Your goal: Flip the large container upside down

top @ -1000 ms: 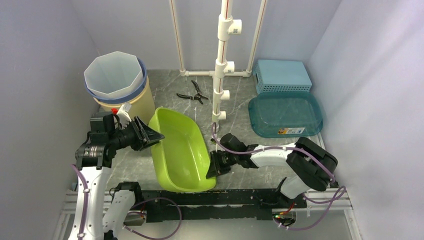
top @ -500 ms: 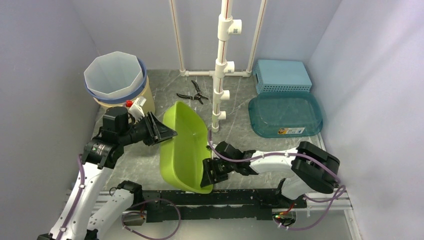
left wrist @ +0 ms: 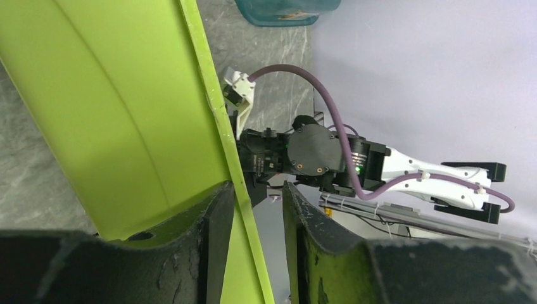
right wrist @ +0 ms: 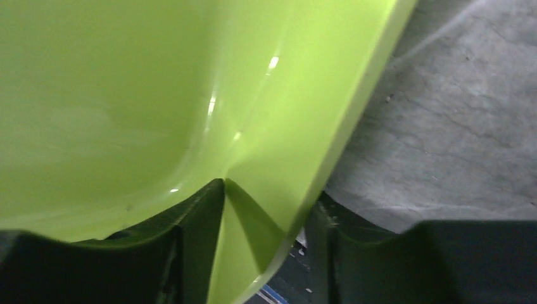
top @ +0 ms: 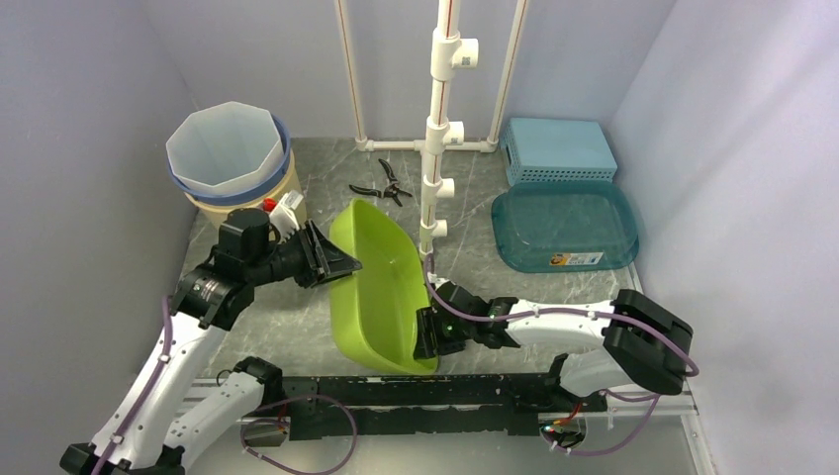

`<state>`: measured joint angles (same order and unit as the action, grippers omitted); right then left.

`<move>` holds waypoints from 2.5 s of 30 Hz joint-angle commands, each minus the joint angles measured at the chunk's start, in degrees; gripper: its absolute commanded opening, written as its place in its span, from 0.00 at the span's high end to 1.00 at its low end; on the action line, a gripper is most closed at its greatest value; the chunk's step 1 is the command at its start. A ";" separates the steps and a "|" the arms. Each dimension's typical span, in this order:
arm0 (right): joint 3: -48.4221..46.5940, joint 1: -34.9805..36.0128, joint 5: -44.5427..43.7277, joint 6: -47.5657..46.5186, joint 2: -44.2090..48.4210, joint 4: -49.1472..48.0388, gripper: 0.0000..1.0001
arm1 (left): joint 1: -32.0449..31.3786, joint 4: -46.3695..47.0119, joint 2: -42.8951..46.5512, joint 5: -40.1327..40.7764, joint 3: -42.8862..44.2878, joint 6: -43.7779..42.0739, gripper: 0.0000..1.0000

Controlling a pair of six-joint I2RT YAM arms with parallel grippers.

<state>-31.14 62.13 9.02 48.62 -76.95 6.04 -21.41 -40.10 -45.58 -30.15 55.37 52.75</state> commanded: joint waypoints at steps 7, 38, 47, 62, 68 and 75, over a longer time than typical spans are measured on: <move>-3.19 2.32 3.21 -0.08 -4.95 -11.53 0.71 | -10.36 -2.12 -2.96 6.90 1.76 2.61 0.54; -5.46 5.56 2.37 1.39 -8.18 -16.18 0.76 | -31.97 -37.13 -28.35 46.94 26.98 -0.29 0.70; -5.35 5.63 3.67 1.36 -7.58 -17.04 0.73 | -33.01 -39.91 -29.10 50.27 28.53 -0.04 0.97; -1.75 2.42 -2.55 6.35 4.17 -9.59 0.19 | -33.04 -47.52 -28.60 58.43 33.62 -2.04 0.97; 0.32 0.79 -10.76 8.74 11.22 -0.80 0.17 | -33.06 -47.94 -28.99 58.60 35.12 -3.06 0.97; -1.47 -0.61 -12.76 8.71 8.84 2.08 0.48 | -33.20 -46.91 -29.46 57.34 36.26 -3.60 0.97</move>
<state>-31.14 62.26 -0.32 56.77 -65.47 5.28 -54.06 -86.52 -74.35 28.21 89.17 50.04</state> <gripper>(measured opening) 0.601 0.060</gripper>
